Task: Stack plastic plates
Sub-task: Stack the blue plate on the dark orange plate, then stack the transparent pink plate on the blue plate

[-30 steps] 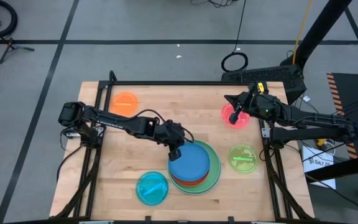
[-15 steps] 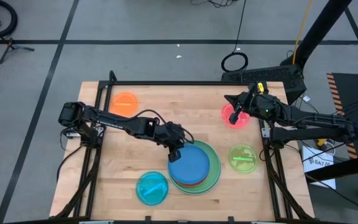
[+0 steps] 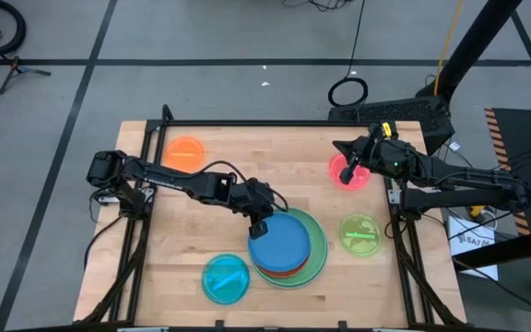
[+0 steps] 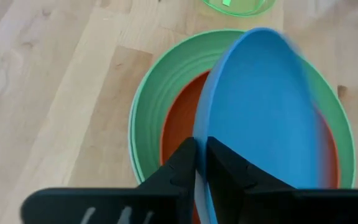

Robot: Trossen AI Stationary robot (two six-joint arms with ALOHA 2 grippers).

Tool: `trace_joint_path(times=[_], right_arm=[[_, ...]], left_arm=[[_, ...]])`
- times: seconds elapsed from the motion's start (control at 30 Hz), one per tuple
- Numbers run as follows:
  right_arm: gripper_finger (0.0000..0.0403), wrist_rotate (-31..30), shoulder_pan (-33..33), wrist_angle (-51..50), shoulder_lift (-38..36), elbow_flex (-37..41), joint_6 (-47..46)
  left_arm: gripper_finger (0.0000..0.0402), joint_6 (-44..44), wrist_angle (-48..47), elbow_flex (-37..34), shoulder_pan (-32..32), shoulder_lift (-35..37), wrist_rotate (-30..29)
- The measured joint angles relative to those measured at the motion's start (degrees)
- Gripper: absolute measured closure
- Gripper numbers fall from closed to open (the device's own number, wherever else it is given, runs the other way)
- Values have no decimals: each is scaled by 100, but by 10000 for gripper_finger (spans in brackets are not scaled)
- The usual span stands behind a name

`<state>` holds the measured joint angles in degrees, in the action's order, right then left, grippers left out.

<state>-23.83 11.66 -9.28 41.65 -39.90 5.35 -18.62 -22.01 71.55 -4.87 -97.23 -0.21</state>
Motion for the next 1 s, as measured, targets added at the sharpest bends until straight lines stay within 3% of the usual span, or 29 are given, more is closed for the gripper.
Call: trace_joint_path(times=[0.1,0.2,0.47,0.63,0.83,1.0], right_arm=[[403,0,0,0,0,0,5],[403,-2,0,-1,0,0,8],[403,-11,0,0,0,0,5],[403,-12,-1,-2,0,0,7],[403,-13,0,-2,0,0,8],[403,-7,-2,-25,0,0,-4]], left_arm=[[390,-171,3,0,18,0,44],[383,-190,-23,4,14,4,110],[253,-144,-20,4,28,7,153],[204,72,-18,4,40,7,11],[198,921,-322,4,5,7,-7],[198,1037,-390,4,-59,4,-45]])
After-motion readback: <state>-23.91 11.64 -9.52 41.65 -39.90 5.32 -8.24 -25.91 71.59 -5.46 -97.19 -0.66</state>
